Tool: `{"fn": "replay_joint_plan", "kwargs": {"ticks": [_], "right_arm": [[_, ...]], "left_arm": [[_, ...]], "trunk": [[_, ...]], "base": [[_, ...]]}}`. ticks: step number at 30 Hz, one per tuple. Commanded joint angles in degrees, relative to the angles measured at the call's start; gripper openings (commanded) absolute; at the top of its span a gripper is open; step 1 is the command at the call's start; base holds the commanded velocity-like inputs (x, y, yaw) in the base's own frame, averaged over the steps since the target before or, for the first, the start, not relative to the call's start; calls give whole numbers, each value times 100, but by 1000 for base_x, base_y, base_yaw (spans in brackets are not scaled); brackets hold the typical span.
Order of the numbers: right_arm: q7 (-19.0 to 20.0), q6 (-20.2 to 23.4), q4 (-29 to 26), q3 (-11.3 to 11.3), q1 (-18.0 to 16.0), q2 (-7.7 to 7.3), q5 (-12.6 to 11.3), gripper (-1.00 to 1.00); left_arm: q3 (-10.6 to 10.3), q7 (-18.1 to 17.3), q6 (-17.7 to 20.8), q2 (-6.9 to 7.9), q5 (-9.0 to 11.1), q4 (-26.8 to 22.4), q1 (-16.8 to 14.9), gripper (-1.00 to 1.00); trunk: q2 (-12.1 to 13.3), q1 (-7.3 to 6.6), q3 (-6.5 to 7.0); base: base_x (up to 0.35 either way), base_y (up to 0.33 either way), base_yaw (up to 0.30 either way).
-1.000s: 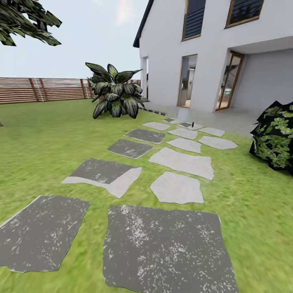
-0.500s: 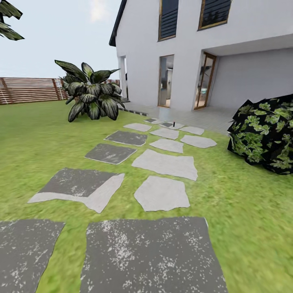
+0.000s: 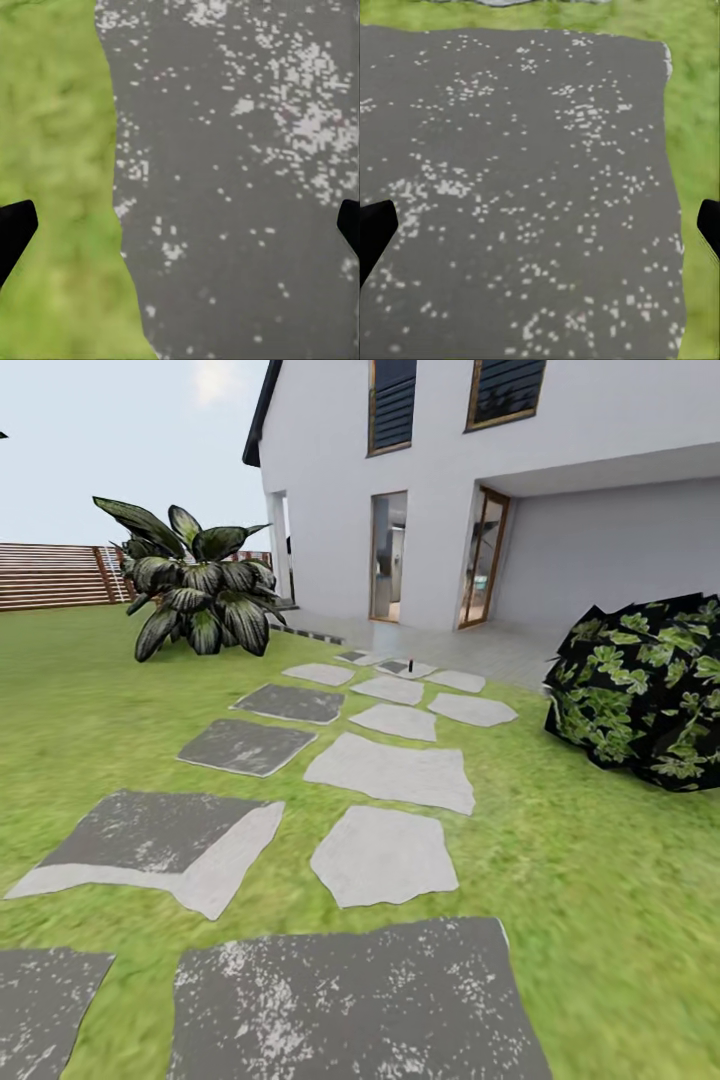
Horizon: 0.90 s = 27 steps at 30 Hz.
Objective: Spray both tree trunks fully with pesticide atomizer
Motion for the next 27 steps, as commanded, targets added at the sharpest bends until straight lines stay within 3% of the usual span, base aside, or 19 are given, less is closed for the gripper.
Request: {"fn": "replay_joint_plan", "kwargs": {"ticks": [1, 27], "right_arm": [[1, 0, 0, 1, 0, -1, 0, 100], [-5, 0, 9, 2, 0, -3, 0, 100]], "left_arm": [[0, 0, 0, -1, 0, 0, 0, 100], [8, 0, 0, 6, 0, 0, 0, 100]], "trunk": [[0, 0, 0], [0, 0, 0]], "base": [[340, 0, -1], [340, 0, 0]]}}
